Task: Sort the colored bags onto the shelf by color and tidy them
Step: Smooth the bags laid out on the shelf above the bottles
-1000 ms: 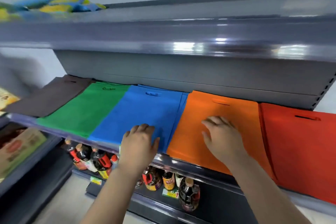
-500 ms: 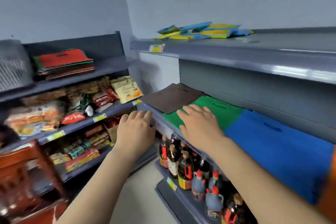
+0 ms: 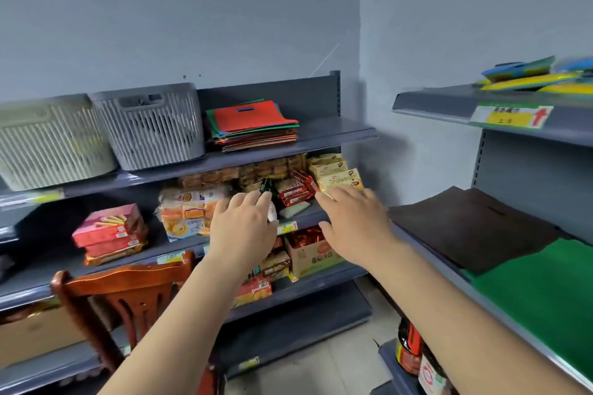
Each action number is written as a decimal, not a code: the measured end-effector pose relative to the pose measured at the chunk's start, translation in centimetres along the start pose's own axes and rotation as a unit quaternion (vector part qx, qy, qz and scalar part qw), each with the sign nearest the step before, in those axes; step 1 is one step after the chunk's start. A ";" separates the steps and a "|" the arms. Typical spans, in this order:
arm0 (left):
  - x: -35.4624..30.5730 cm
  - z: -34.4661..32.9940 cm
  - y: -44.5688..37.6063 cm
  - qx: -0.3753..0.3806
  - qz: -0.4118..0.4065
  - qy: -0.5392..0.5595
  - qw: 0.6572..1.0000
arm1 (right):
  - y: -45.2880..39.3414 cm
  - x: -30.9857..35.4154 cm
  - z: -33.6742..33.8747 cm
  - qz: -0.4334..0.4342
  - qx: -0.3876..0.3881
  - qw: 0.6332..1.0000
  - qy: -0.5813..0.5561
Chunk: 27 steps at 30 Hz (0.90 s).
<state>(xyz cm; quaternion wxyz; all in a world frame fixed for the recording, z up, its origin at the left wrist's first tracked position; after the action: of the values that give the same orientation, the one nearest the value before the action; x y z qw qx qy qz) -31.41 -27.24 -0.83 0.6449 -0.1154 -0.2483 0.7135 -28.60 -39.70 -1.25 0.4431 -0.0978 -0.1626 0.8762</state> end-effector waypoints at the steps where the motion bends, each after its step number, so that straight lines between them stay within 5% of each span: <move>1: 1.0 -0.5 -0.7 0.000 0.008 -0.004 1.000 | -1.4 0.5 -0.4 0.008 -0.001 1.000 -0.004; 27: 17.0 -14.4 -24.9 -0.053 0.131 -0.100 0.985 | -37.8 -2.3 -11.0 0.153 -0.025 0.985 -0.073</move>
<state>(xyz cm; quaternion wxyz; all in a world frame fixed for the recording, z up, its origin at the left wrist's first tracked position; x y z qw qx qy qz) -5.38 -6.53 2.07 0.5108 -0.1093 -0.3317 0.7855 4.40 -18.44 2.64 0.2880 -0.0686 -0.1996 0.9341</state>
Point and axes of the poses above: each hand's wrist, its own y-axis away from the middle knuckle, its own z-axis out of the back of the hand, x = y × z, the point moved 10 cm from there along -y, towards the middle knuckle, and after that the axes turned 3 degrees about -y, right-handed, at the moved point
